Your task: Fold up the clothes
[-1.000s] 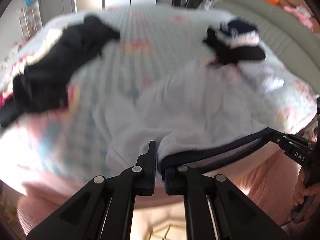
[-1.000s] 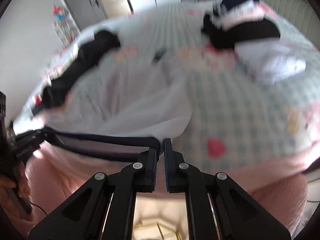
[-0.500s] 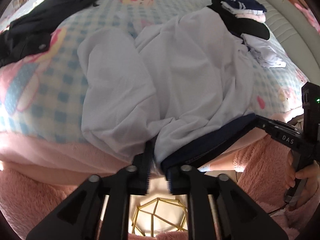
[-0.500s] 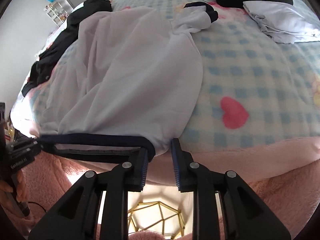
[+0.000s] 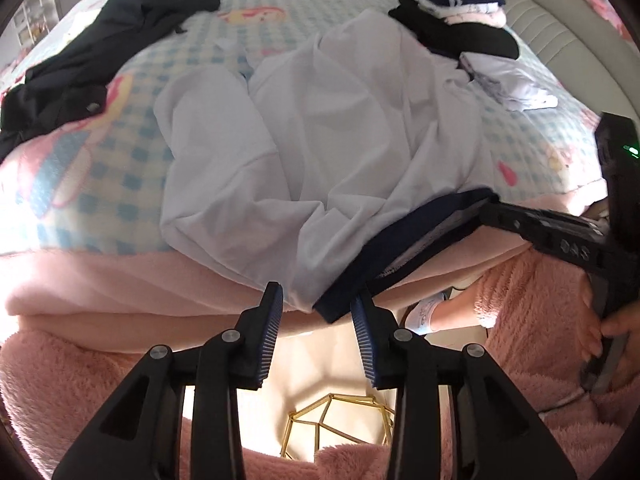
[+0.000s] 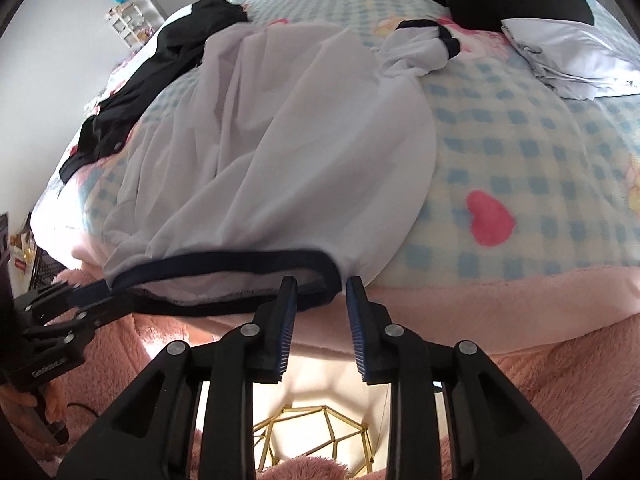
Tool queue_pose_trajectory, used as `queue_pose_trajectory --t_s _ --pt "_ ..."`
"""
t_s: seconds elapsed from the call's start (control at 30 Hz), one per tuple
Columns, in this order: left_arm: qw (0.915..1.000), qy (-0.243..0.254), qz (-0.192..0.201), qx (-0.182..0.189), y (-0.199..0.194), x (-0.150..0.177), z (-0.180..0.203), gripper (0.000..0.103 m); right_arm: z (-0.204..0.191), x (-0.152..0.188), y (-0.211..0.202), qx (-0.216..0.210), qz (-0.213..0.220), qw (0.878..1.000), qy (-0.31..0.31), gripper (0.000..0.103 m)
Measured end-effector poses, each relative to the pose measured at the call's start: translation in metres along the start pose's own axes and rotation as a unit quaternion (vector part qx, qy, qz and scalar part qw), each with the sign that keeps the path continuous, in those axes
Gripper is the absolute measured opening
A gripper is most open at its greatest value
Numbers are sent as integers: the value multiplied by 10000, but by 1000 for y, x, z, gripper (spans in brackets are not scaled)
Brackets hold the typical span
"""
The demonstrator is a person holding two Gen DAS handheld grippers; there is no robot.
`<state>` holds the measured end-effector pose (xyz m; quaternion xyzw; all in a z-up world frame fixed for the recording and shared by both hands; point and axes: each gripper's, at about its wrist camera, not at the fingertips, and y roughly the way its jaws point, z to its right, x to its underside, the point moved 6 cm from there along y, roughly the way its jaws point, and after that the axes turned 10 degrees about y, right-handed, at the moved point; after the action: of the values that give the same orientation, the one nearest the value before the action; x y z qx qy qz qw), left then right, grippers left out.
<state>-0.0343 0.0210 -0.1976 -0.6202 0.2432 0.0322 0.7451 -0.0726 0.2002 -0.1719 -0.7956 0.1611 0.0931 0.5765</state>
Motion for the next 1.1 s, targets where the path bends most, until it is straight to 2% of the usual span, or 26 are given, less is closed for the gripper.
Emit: queue_pose_trajectory --t_s 0.03,0.13,0.2,0.23,0.3,0.4,0.47,0.5,0.53,0.57,0.63,0.73,0.83,0.9,1.03,1.1 --pt "10000 10 -20 3 4 -1 1 38 -2 2 0 -10 -14 10000 -30 26" --pt "9980 112 -28 -626 7 -1 -2 37 -3 5 3 -24 -35 10000 -63 26" --pt "9945 99 28 -1038 2 1 -9 25 0 4 5 -17 -26 10000 -28 26" --pt "9946 38 126 -1030 -3 1 -12 16 2 3 7 -13 -22 10000 -10 26" --pt "9951 -78 308 -933 -13 0 -15 16 5 1 9 -6 -13 10000 26 26" --pt "9958 -83 329 -854 -13 -1 -15 16 10 -1 13 6 1 10000 79 28" --pt "9975 -149 328 -616 -10 -6 -9 16 10 -2 18 -128 -60 9998 146 29" --pt "9980 -192 335 -500 -9 -7 -6 16 8 -3 18 -239 -71 9995 179 25" --pt "9984 -233 339 -394 -10 -6 -4 16 8 -5 16 -312 -8 9993 199 21" --pt "9986 -261 354 -307 -11 -5 -4 15 10 -8 9 -270 127 9993 220 7" --pt "9979 -387 510 31 -23 -5 -2 8 14 -13 -4 -185 398 9987 249 7" --pt "9912 -595 983 659 -57 -11 2 8 22 -21 -42 -67 859 9962 82 7" --pt "9906 -447 1163 563 -77 -22 2 8 18 -28 -80 -274 1203 9924 5 6" --pt "9913 -408 1177 436 -80 -27 2 8 -3 -34 -82 -296 1318 9908 -96 6" --pt "9931 -329 1091 274 -78 -28 7 8 -15 -32 -75 81 1209 9922 -281 6" --pt "9938 -281 1053 205 -78 -28 8 8 -19 -31 -75 108 1162 9927 -306 6"
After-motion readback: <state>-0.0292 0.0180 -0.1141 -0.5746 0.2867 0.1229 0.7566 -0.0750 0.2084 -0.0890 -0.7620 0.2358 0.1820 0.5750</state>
